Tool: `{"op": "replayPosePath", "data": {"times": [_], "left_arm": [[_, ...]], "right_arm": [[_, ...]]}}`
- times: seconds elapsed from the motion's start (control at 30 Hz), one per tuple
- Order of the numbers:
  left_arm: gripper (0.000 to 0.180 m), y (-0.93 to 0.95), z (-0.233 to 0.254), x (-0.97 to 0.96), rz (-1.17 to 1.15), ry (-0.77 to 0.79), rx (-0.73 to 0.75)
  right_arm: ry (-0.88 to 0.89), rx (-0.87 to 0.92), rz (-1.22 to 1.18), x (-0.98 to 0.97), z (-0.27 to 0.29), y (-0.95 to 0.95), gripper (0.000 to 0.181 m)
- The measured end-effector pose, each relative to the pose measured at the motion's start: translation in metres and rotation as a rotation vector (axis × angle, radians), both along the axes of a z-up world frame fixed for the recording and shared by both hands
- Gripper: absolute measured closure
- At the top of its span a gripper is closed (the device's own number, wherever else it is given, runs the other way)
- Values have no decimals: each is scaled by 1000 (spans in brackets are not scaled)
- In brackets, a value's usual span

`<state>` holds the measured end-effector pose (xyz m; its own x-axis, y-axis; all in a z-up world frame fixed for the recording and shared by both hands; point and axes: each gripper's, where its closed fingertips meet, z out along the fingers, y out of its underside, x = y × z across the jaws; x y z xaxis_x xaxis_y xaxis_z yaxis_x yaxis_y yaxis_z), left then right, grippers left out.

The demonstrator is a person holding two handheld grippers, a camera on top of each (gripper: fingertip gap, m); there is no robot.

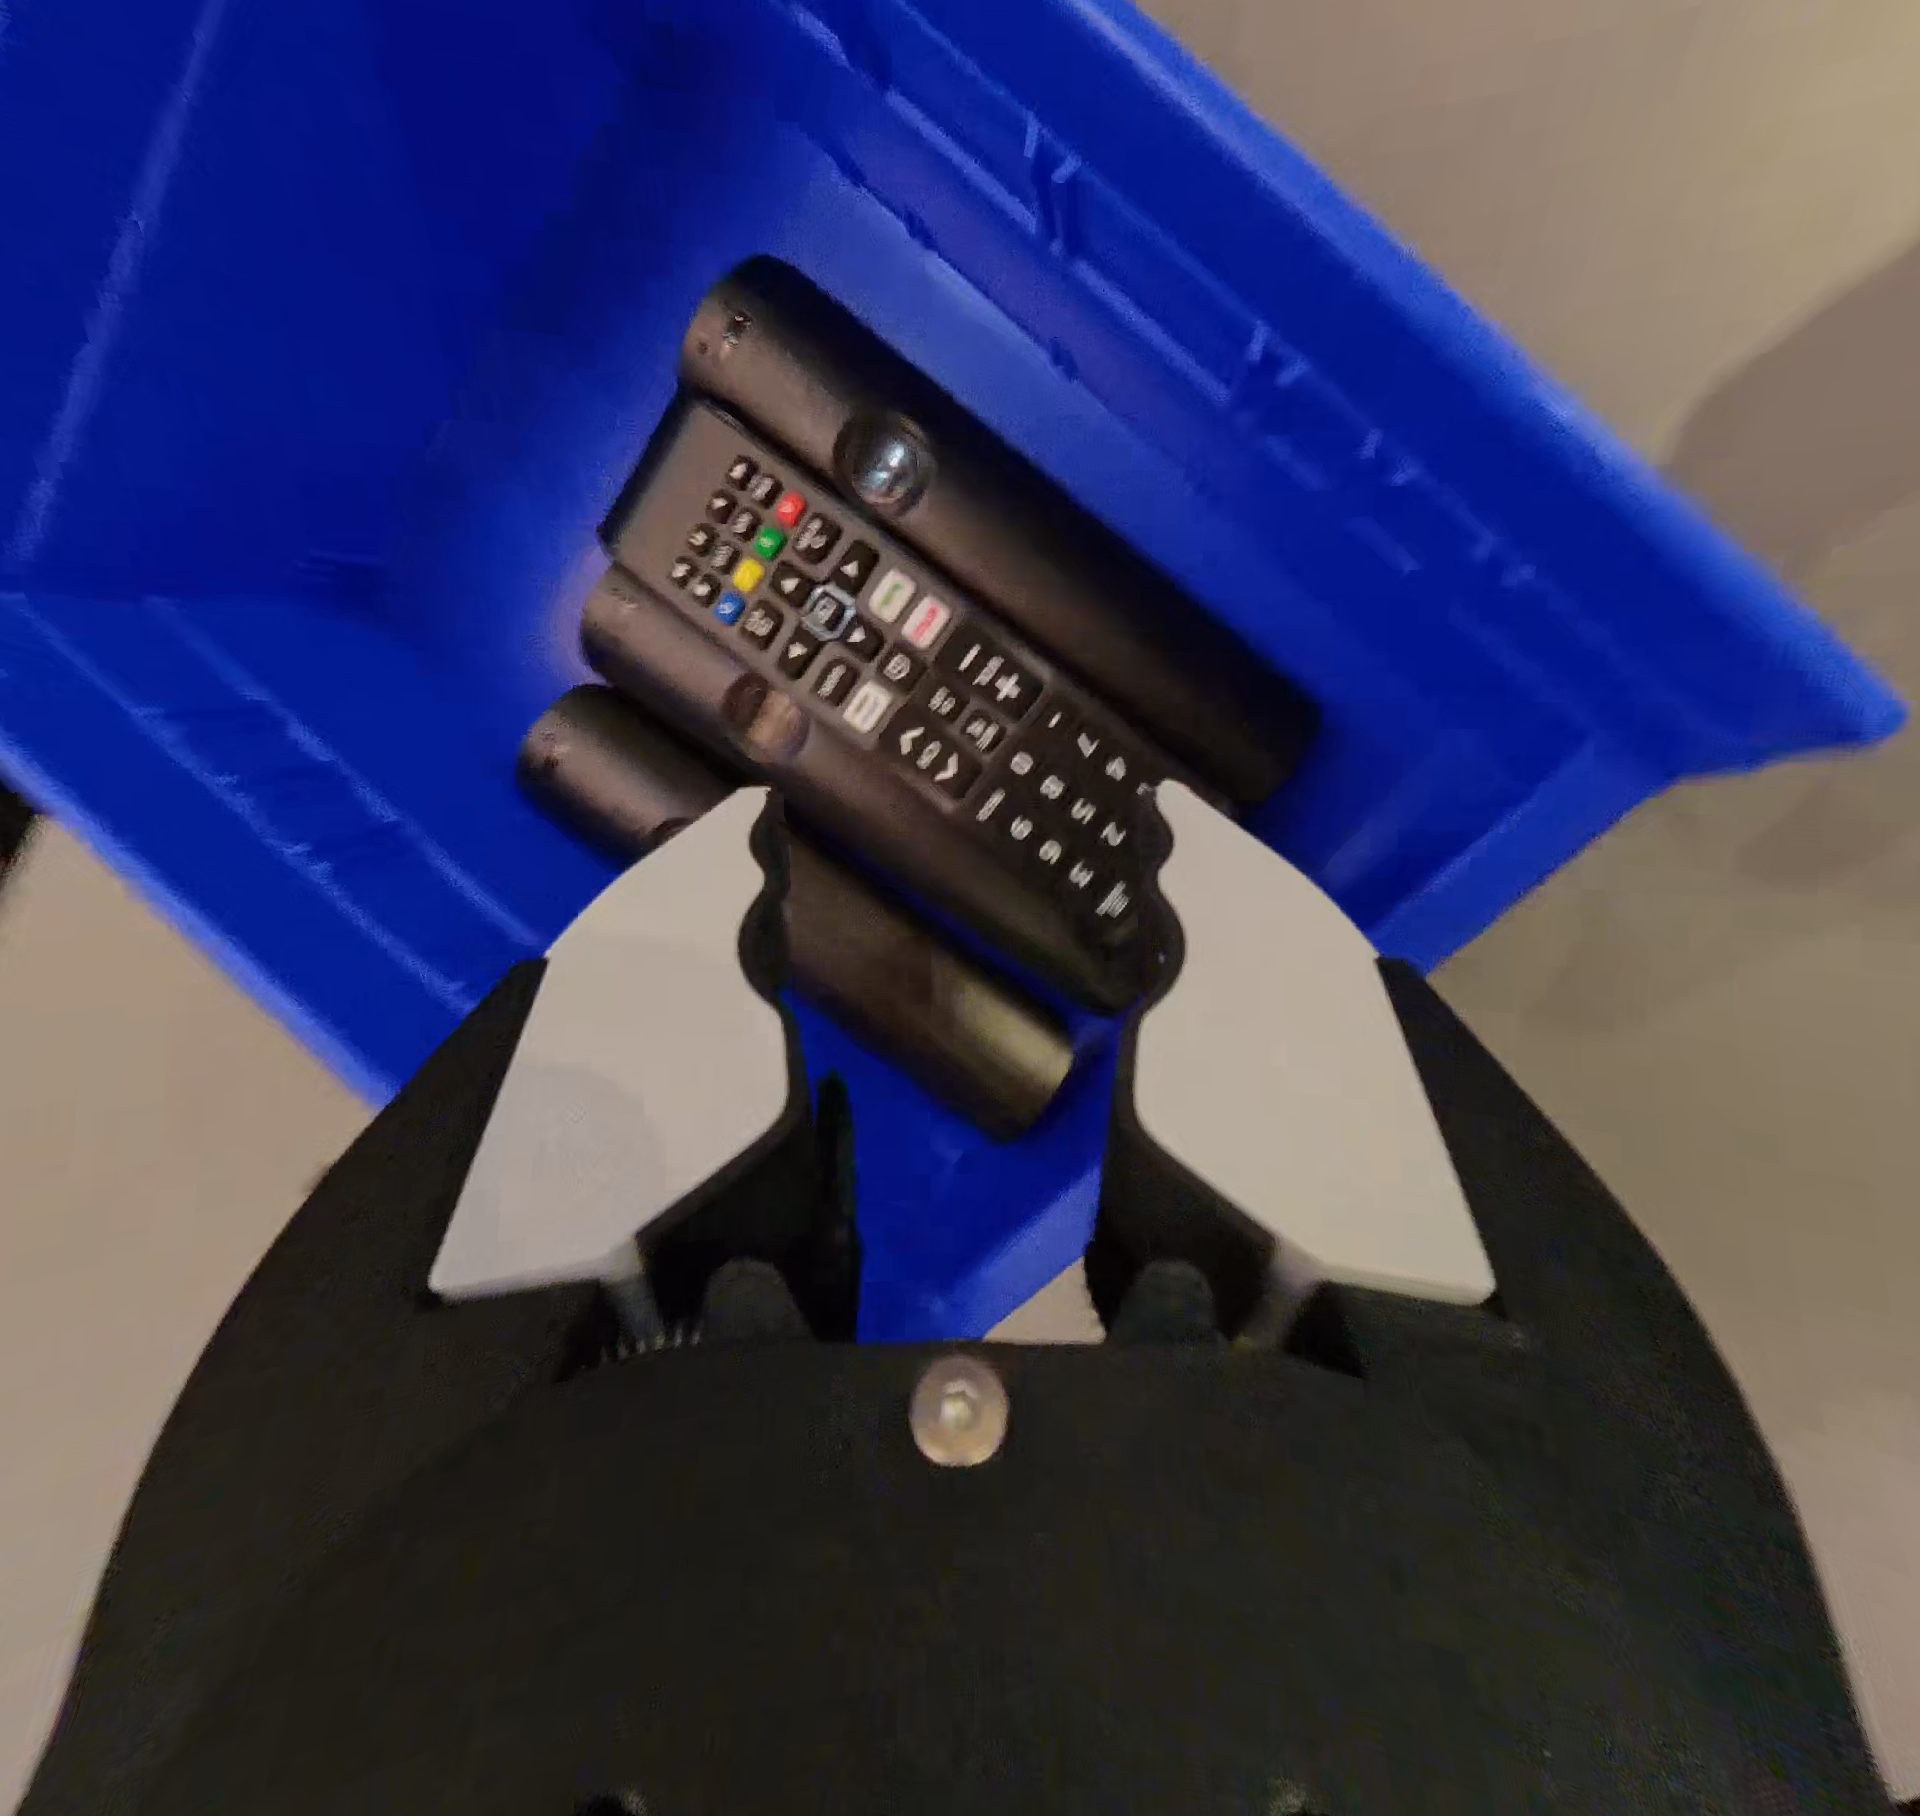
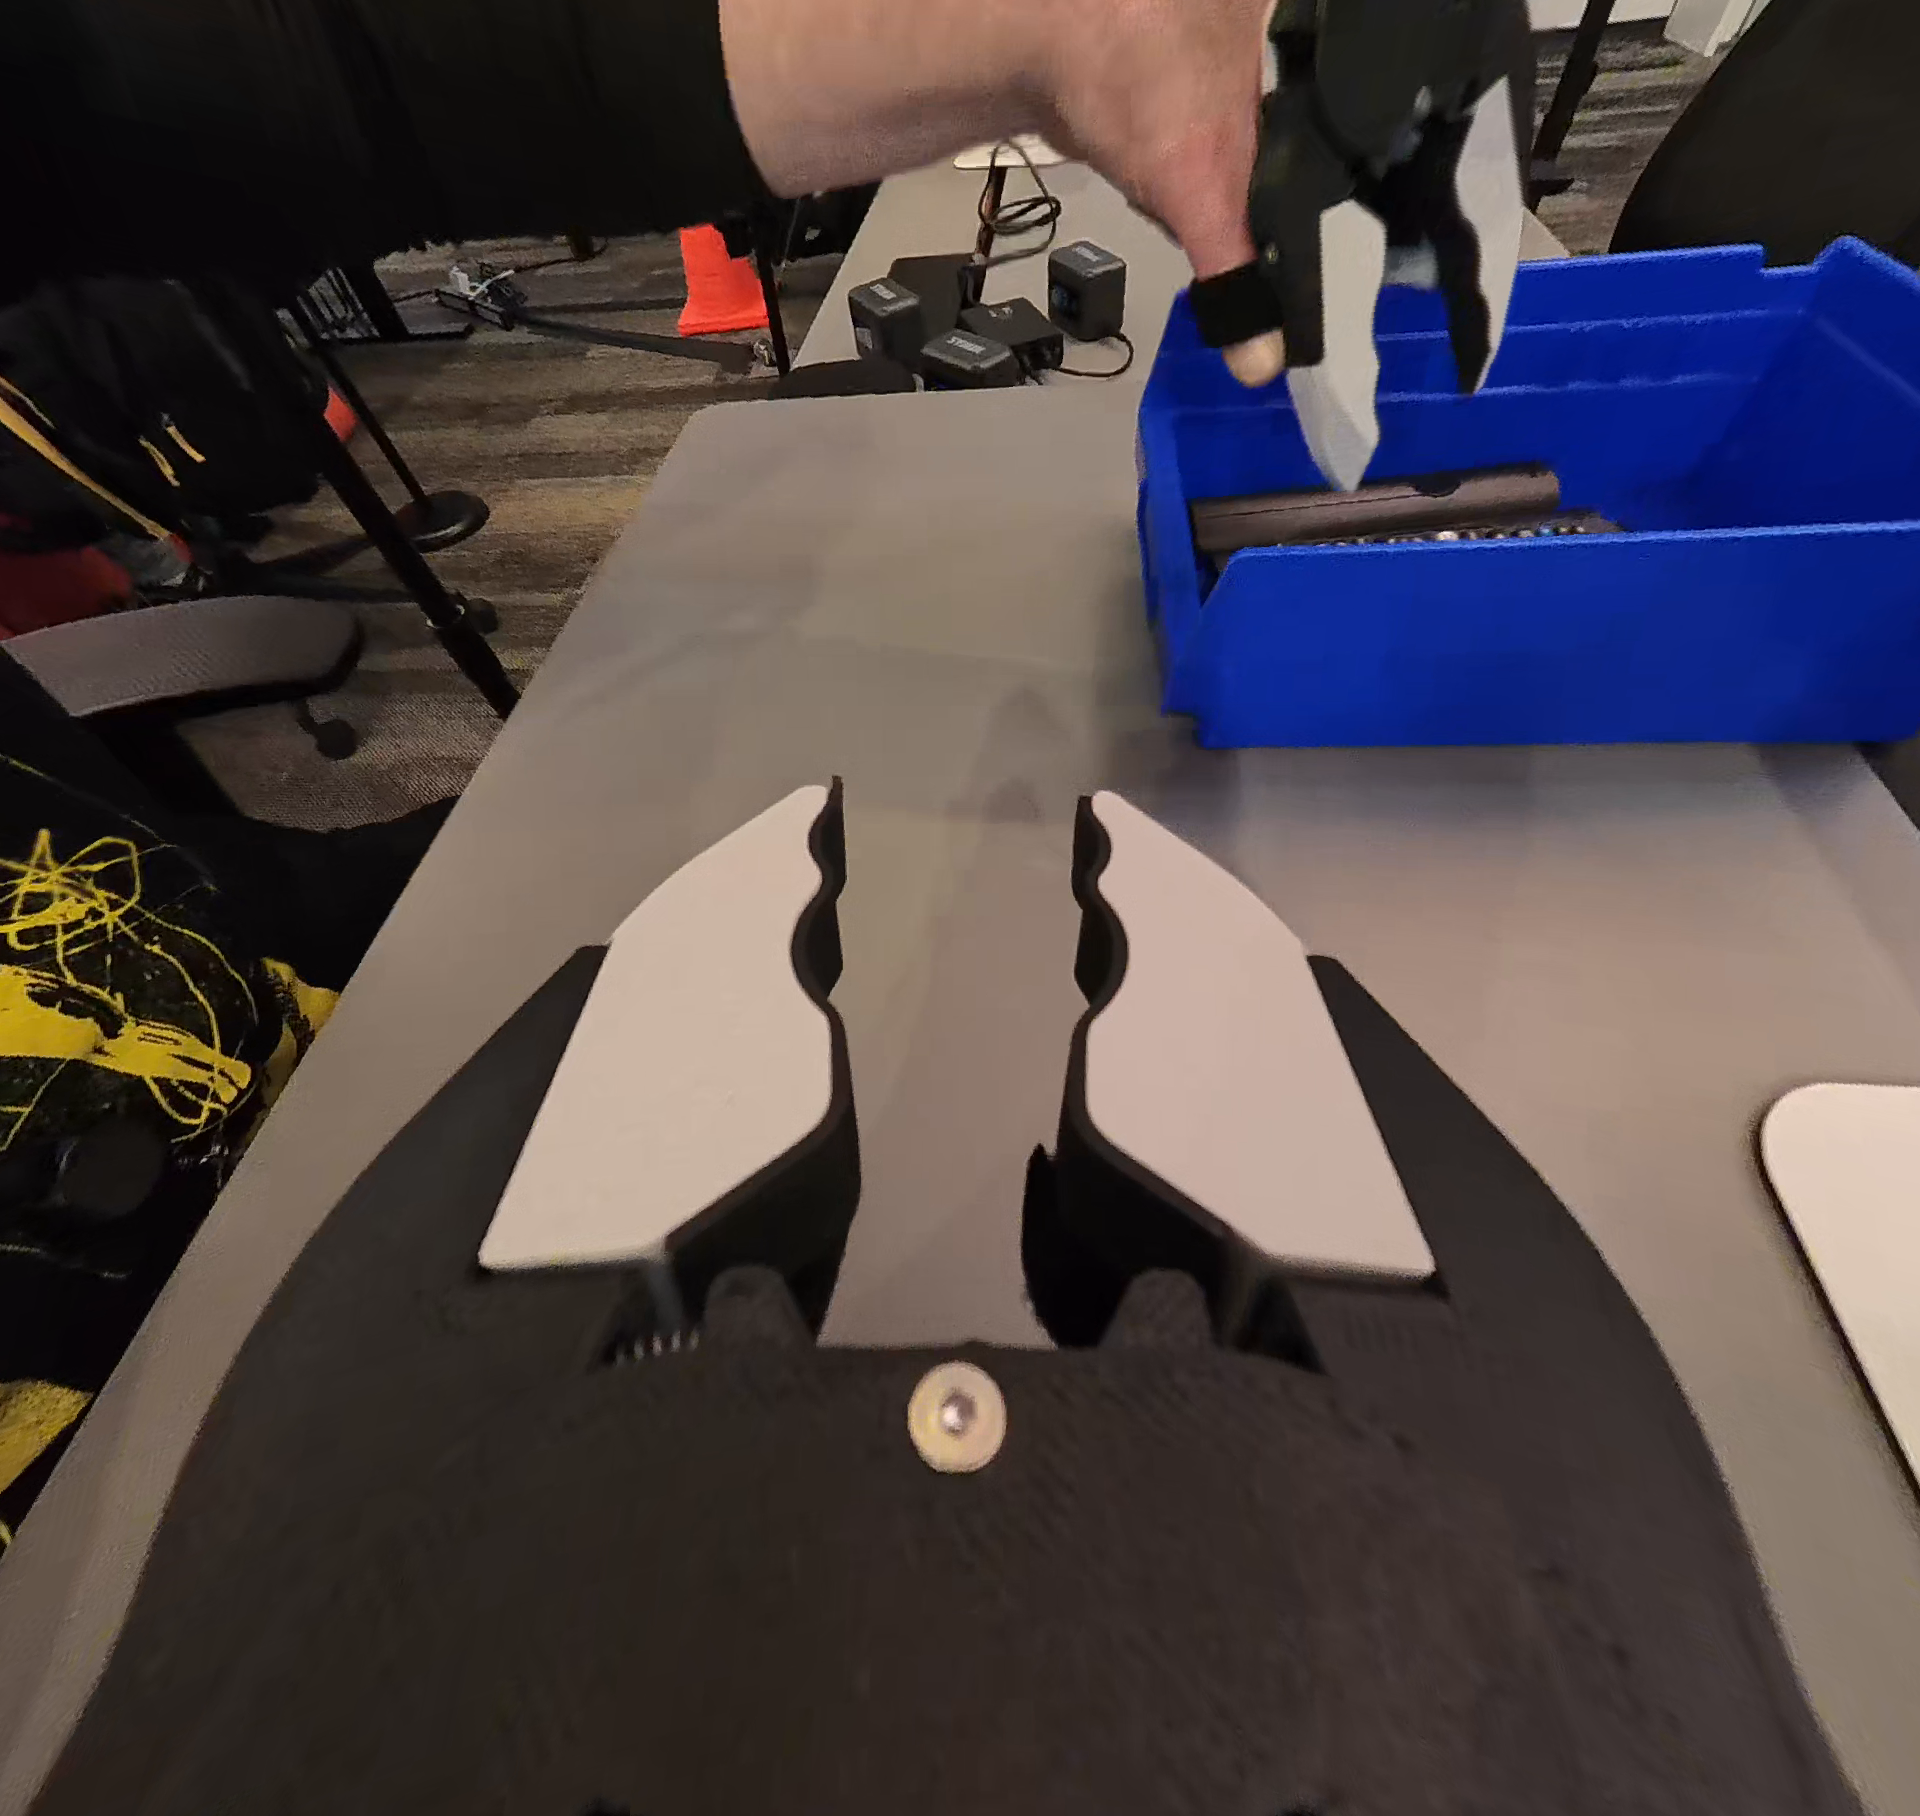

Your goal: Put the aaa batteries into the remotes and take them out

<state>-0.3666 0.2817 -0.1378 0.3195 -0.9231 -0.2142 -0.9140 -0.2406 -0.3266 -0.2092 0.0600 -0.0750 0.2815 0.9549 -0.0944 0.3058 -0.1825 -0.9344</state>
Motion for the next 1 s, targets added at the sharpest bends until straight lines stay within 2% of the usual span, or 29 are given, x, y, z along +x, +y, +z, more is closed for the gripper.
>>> {"op": "replayPosePath", "data": {"times": [0.1,0.13,0.27,0.53,0.63,0.67,0.73,0.8,0.93,0.97,1.0], "left_arm": [[110,5,-34,5,158,31,-102],[103,7,-46,5,191,45,-124],[108,11,-59,11,319,-29,-217],[121,17,-58,13,316,-66,-186],[125,23,-56,9,282,-43,-82],[129,24,-54,7,268,-26,-45],[152,26,-47,5,236,-18,11],[152,27,-42,2,180,30,66],[143,32,-39,-1,217,33,60],[134,30,-41,0,238,14,22],[135,24,-47,2,273,-9,-56]], "right_arm": [[3,-4,2,4,1,2,139],[0,-1,4,5,1,2,141],[0,-6,4,10,0,2,141],[13,-7,-5,21,4,6,143],[6,-6,-14,26,3,9,144],[6,-6,-17,27,3,10,144],[7,-9,-20,30,3,11,144],[11,-13,-22,32,3,12,145],[12,-20,-20,34,2,13,145],[13,-19,-23,34,2,13,145],[14,-18,-25,34,2,13,145]]}}
